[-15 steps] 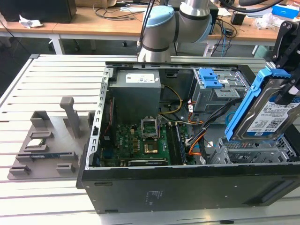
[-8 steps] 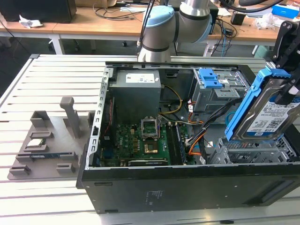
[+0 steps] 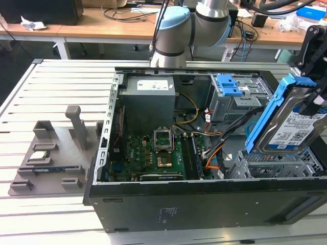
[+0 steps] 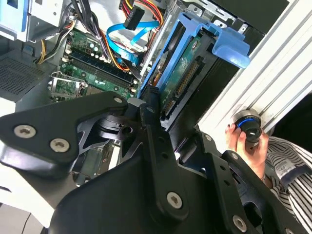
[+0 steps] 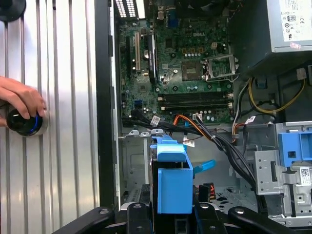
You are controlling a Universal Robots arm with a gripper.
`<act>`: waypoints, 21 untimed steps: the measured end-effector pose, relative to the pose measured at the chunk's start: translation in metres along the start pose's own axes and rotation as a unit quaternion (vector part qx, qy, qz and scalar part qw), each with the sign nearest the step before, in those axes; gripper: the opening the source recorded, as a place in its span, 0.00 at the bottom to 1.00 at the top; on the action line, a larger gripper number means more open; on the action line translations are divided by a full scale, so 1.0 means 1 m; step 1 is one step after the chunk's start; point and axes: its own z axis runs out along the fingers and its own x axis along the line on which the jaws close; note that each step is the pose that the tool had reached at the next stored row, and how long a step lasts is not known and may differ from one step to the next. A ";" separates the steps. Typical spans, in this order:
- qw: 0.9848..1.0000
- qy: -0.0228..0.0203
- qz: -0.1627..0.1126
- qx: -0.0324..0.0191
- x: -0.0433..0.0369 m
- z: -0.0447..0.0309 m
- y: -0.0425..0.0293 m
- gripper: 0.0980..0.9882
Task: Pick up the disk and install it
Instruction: 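Insert the disk into the insertion slot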
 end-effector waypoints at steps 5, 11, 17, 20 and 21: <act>1.000 0.001 -0.012 0.000 0.0003 0.0047 -0.0006 0.30; 1.000 0.001 -0.015 0.001 0.0057 0.0111 -0.0013 0.30; 1.000 0.001 -0.015 0.001 0.0055 0.0179 -0.0019 0.30; 1.000 0.001 -0.015 0.001 0.0052 0.0257 -0.0026 0.30; 1.000 0.001 -0.015 0.001 0.0051 0.0279 -0.0028 0.30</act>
